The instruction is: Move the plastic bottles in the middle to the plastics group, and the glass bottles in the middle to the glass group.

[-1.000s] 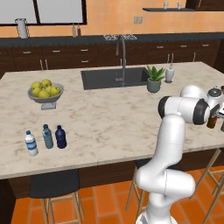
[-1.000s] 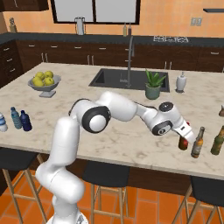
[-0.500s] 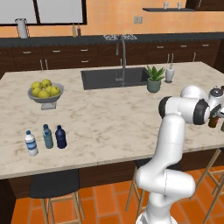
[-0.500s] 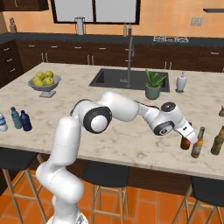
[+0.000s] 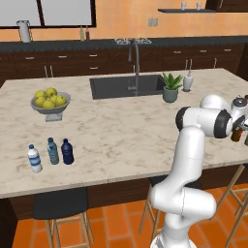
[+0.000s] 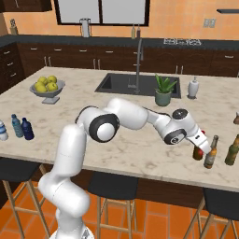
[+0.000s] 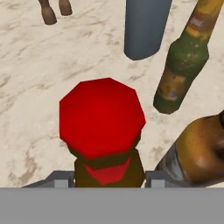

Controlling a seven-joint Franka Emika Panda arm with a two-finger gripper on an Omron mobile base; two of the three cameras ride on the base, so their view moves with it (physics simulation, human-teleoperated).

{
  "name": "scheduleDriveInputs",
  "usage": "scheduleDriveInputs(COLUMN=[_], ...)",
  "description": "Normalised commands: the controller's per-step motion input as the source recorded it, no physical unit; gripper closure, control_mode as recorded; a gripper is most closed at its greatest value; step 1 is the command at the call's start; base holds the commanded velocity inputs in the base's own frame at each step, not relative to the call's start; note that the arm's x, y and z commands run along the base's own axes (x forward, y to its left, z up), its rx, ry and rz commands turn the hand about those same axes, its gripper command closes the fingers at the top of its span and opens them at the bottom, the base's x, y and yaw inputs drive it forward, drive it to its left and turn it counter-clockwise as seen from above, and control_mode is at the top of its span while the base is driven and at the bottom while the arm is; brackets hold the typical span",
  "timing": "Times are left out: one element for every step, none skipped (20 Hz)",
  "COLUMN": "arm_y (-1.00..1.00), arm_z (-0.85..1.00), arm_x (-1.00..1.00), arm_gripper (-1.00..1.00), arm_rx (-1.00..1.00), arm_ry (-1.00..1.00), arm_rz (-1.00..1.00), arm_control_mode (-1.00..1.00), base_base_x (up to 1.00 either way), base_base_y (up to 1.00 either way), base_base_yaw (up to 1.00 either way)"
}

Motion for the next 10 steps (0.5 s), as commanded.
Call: scheduleDriveInputs(arm_y=[0.0,0.0,0.0,0.0,0.0,0.0,0.0,0.0,0.0,0.0], arm_z=[0.0,0.0,0.0,0.0,0.0,0.0,0.0,0.0,0.1,0.32], arm_x=[0.0,0.0,0.0,0.0,0.0,0.0,0.0,0.0,0.0,0.0], arm_gripper=[-1.0,-1.0,-1.0,-1.0,-1.0,-1.0,-1.0,-1.0,-1.0,-1.0], arm_rx=[0.0,0.0,0.0,0.0,0.0,0.0,0.0,0.0,0.0,0.0], arm_ry=[0.0,0.0,0.0,0.0,0.0,0.0,0.0,0.0,0.0,0.0], arm_rz=[0.0,0.0,0.0,0.0,0.0,0.0,0.0,0.0,0.0,0.0], arm_control_mode=[-1.0,-1.0,-1.0,-1.0,-1.0,-1.0,-1.0,-1.0,-1.0,-1.0], base_base_x=[0.0,0.0,0.0,0.0,0.0,0.0,0.0,0.0,0.0,0.0], base_base_y=[0.0,0.0,0.0,0.0,0.0,0.0,0.0,0.0,0.0,0.0], base_base_yaw=[0.0,0.0,0.0,0.0,0.0,0.0,0.0,0.0,0.0,0.0])
